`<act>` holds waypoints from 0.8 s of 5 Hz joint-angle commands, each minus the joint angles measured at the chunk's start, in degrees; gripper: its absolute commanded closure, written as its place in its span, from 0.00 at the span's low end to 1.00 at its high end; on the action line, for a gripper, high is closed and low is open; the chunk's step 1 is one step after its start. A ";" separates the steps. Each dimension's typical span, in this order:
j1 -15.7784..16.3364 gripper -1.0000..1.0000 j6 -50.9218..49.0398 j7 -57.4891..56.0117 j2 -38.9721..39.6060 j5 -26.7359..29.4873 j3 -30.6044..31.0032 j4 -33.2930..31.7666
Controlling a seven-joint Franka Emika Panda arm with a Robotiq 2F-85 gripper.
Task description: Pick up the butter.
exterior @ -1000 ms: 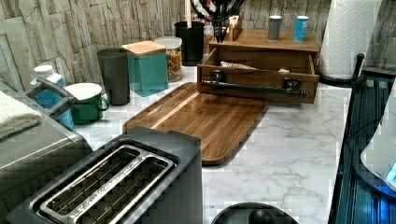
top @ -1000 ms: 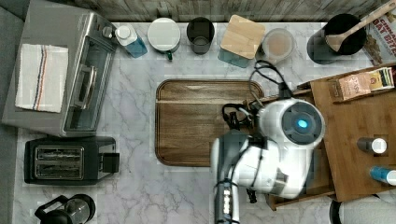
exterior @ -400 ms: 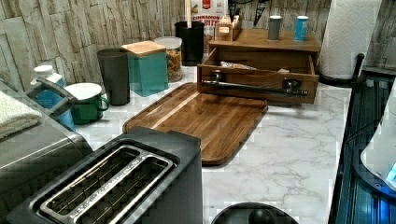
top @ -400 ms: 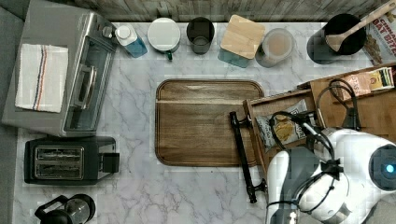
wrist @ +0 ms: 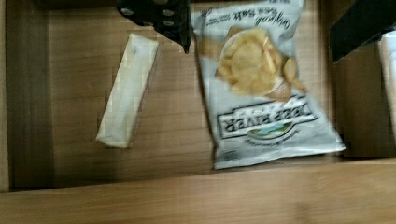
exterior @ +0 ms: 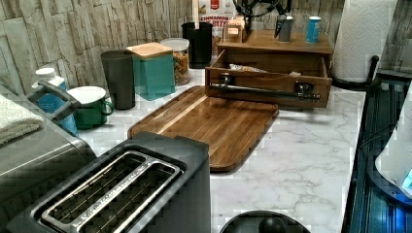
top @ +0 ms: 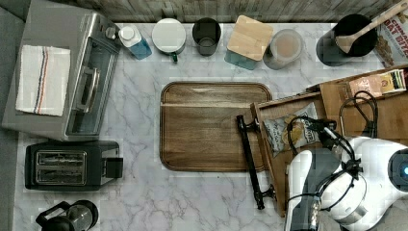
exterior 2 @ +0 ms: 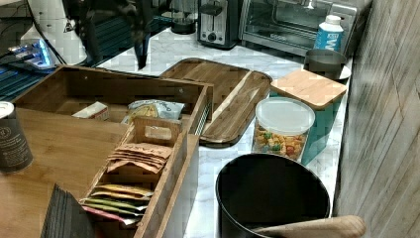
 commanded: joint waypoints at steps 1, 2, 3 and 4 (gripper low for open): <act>-5.13 0.00 6.00 7.79 -1.41 -2.40 -4.90 -8.38; -5.47 0.00 10.69 13.11 -0.69 -4.64 -3.84 -11.86; -7.41 0.00 10.33 15.13 2.10 -4.29 -1.61 -11.77; -5.69 0.00 12.08 16.10 3.48 -3.15 -3.13 -13.17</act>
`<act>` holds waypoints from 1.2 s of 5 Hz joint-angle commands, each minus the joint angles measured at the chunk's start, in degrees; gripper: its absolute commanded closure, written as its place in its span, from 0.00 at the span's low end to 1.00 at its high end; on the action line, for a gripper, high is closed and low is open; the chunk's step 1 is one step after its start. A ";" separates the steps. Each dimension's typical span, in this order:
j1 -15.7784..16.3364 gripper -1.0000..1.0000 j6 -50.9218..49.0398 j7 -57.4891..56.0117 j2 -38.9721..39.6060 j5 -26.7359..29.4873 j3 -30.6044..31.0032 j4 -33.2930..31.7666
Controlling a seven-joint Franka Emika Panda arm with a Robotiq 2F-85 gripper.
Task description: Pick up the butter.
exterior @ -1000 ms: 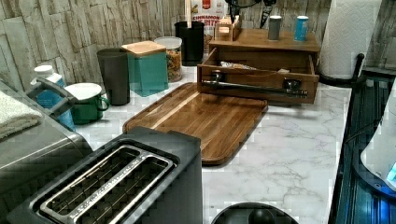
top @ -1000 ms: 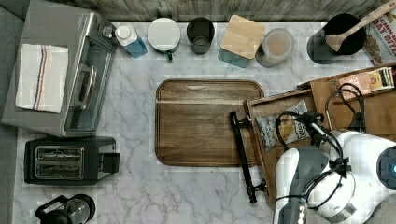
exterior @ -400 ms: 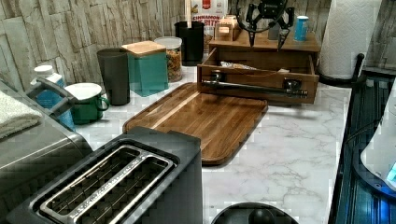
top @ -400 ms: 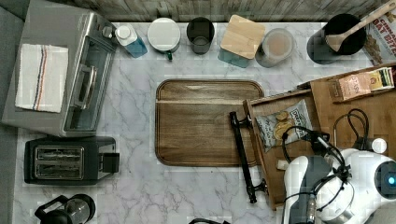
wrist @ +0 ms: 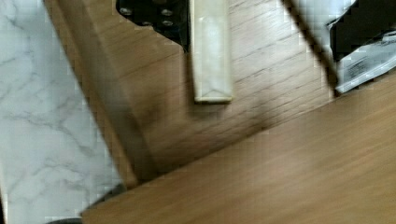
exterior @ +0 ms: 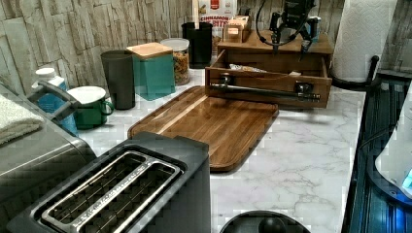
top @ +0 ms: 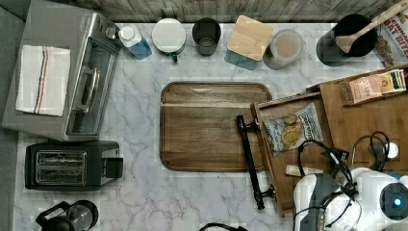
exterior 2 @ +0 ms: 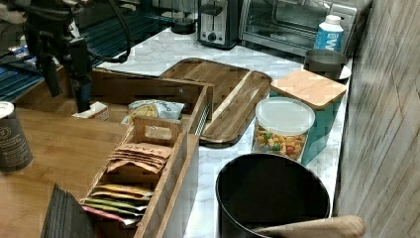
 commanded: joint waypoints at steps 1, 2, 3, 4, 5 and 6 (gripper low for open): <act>0.32 0.00 0.59 2.16 4.84 5.43 0.38 -1.66; 1.17 0.00 4.03 2.47 6.69 6.86 0.74 -2.31; 0.46 0.00 5.43 2.14 7.92 6.84 1.51 -2.16; 1.67 1.00 4.31 5.98 5.52 4.38 0.79 -3.19; 2.39 1.00 3.08 6.93 4.14 2.86 0.09 -3.39; 2.80 1.00 3.77 8.70 3.28 1.70 0.15 -3.91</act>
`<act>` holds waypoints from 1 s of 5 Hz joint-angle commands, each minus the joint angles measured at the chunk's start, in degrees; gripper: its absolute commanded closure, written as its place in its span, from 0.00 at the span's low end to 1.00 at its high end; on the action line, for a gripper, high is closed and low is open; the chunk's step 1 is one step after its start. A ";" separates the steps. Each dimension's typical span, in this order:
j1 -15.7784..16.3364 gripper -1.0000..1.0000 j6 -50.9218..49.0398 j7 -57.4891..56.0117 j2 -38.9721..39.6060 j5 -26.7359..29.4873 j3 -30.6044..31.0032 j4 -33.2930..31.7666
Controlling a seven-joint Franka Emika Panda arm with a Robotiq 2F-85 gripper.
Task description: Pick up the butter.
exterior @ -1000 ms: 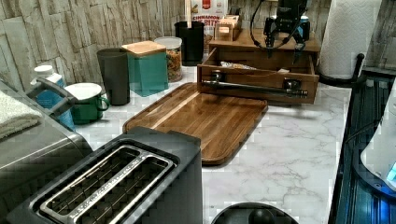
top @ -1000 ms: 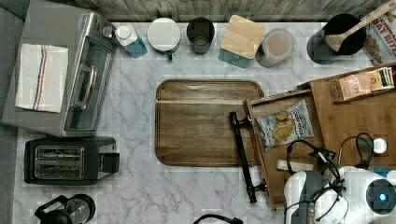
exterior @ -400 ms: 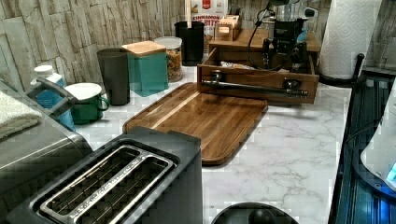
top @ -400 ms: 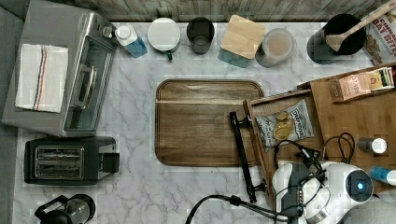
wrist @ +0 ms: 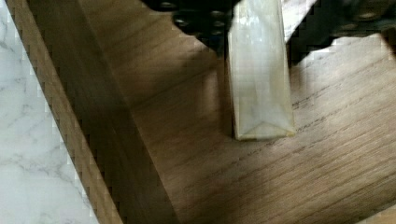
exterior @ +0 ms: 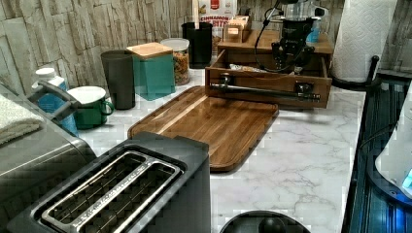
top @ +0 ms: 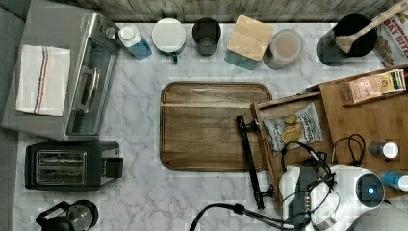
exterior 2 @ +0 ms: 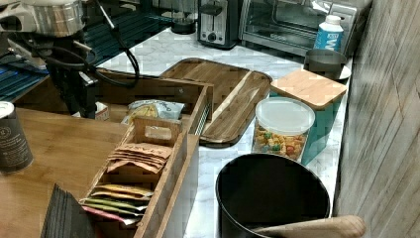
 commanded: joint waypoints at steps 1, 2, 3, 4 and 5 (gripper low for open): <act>1.27 1.00 -0.64 8.94 -3.09 -3.67 -0.38 -0.49; 1.80 1.00 0.30 11.01 -5.01 -7.49 -0.41 -1.17; 2.74 1.00 4.57 19.64 -10.14 -17.40 0.03 -4.37; 3.32 1.00 1.87 20.53 -13.76 -17.74 1.71 -3.40; 6.46 1.00 -5.22 21.53 -17.51 -18.89 0.12 -1.23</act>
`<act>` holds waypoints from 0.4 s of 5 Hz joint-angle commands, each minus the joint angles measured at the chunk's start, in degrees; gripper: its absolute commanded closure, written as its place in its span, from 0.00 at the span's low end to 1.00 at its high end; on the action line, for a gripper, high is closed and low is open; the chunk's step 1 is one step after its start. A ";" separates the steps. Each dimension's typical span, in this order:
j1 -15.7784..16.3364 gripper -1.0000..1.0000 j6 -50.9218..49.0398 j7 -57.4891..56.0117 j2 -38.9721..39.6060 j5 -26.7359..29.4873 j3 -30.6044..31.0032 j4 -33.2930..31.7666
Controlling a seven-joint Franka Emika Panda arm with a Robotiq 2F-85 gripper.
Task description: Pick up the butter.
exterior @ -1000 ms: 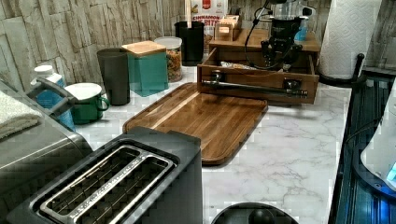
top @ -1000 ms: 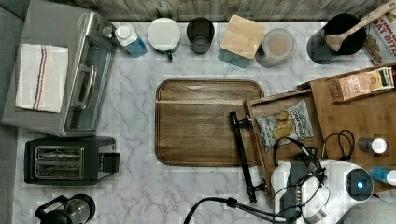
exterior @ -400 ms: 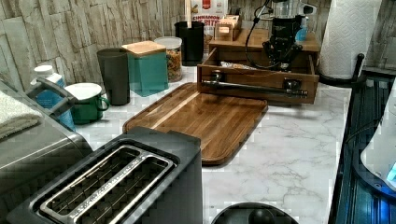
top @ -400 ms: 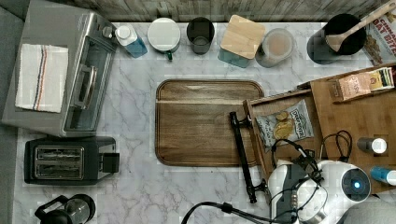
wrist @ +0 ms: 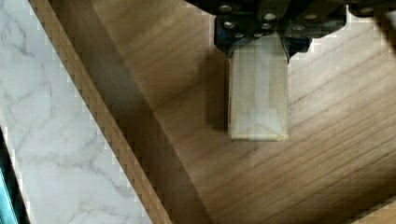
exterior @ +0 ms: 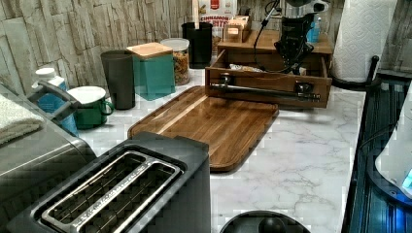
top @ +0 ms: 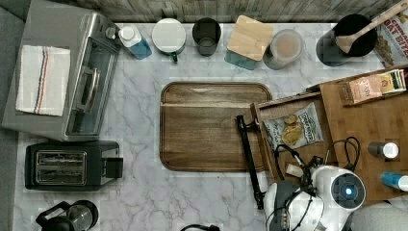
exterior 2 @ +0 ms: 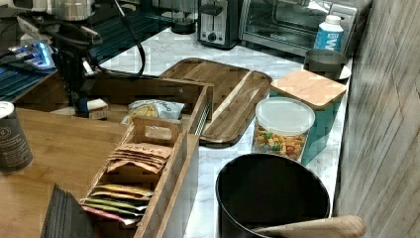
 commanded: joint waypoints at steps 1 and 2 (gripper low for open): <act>1.13 1.00 -8.39 4.45 -13.72 -9.27 2.97 4.41; 1.75 1.00 -13.79 4.74 -18.60 -10.76 4.82 5.59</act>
